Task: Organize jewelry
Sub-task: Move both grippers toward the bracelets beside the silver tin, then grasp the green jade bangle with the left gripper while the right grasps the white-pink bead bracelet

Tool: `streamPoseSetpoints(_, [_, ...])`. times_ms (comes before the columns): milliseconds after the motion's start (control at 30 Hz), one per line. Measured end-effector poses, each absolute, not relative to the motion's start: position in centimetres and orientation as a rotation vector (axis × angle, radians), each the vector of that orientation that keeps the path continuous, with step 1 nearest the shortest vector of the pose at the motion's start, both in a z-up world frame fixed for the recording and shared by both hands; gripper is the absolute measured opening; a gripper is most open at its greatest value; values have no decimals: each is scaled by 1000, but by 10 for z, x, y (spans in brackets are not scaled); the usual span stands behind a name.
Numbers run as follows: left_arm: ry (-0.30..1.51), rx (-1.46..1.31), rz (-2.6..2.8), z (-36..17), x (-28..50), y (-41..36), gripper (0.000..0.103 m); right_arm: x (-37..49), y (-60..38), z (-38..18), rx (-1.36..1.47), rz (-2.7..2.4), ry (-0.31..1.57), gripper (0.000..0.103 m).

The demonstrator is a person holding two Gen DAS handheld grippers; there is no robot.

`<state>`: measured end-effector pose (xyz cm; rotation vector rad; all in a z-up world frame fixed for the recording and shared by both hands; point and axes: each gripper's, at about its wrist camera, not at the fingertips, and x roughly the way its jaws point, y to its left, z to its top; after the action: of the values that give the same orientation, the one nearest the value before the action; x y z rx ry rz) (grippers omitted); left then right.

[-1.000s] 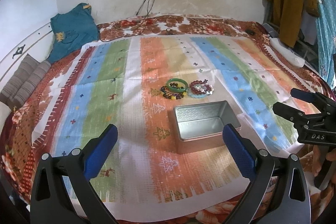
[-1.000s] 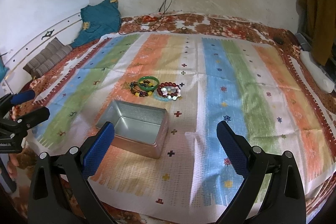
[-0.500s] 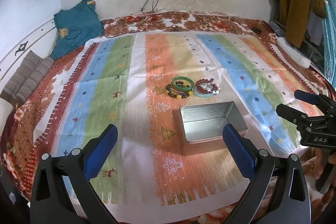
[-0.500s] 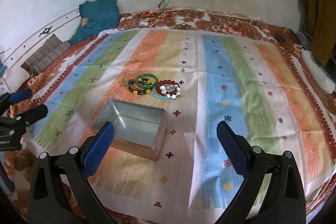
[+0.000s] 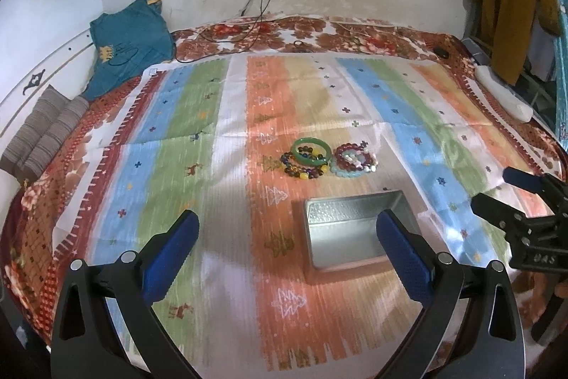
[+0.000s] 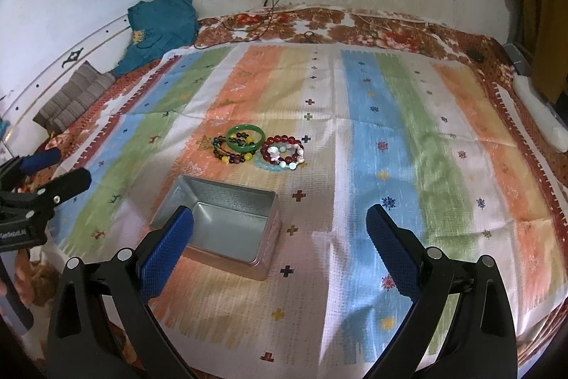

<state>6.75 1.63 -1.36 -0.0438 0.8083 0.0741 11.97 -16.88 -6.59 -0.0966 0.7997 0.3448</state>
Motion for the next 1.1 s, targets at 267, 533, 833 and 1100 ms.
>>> streamPoseSetpoints(267, [827, -35, 104, -17, 95, 19, 97, 135, -161, -69, -102, 337, 819, 99])
streamPoseSetpoints(533, [842, -34, 113, -21, 119, 19, 97, 150, -153, -71, -103, 340, 840, 99])
streamPoseSetpoints(833, [854, -26, 123, -26, 148, 20, 97, 169, -148, -78, -110, 339, 877, 99])
streamPoseSetpoints(1100, [873, 3, 130, -33, 172, 22, 97, 181, -142, -87, -129, 330, 897, 99])
